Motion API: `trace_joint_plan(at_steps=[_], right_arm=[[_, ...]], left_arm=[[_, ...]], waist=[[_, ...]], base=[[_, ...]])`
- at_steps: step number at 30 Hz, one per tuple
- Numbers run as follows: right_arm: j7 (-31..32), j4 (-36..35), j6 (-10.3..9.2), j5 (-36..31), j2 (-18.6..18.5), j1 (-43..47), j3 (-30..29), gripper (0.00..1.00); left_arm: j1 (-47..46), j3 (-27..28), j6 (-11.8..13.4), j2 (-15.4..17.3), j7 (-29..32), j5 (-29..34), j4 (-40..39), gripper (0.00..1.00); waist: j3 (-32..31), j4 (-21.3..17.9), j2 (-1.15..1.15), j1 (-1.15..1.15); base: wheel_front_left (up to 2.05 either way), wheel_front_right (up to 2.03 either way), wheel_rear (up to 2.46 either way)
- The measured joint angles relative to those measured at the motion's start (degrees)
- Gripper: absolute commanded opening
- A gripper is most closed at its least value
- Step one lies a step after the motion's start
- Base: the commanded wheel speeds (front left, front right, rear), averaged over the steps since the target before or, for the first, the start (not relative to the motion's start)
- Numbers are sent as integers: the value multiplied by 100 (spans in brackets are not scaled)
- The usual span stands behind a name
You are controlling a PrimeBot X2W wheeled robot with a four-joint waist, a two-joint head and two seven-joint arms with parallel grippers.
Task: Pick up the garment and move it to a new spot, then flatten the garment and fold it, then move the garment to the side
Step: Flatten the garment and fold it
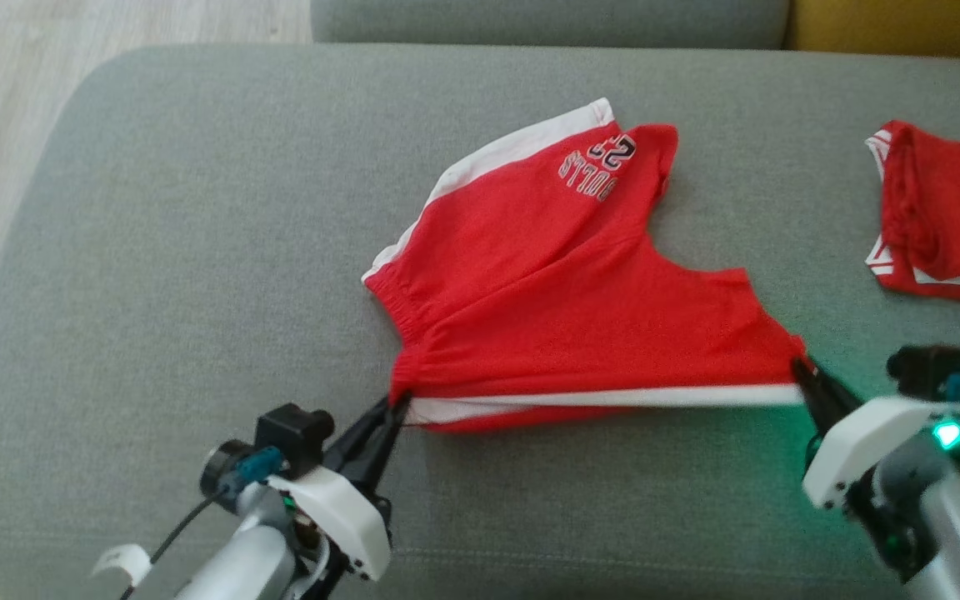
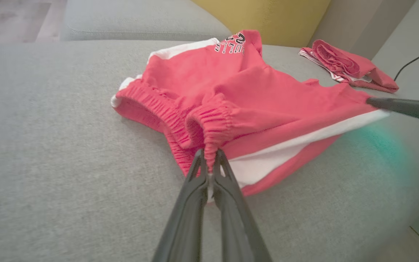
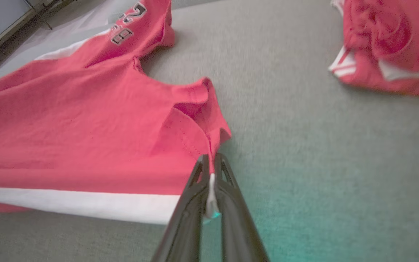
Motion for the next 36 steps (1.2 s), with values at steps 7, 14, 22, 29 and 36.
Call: trace_joint_plan(at_steps=[7,14,22,29,36], right_arm=[[288,-701,0,216,-549,-566,342,0],[288,-672,0,299,-706,-1159,524,0],[287,-660,0,299,-754,-1170,649,0],[298,-931,0,223,-887,-1199,608,0],[681,-1608,0,-122,-945,-1559,203,0]], left_arm=[[-207,76,179,130,126,8,-136,0],[-758,220,177,198,253,4,-220,0],[-890,333,182,334,354,-97,-394,0],[-886,332,227,446,515,-104,-723,0],[-1055,370,229,695,903,-144,-1467,0]], waist=[[-257,-74,0,0],[-485,-140,0,0],[-569,-256,0,0],[-590,-287,0,1],[-765,-305,0,0]], base=[[0,0,0],[0,0,0],[0,0,0],[0,0,0],[0,0,0]])
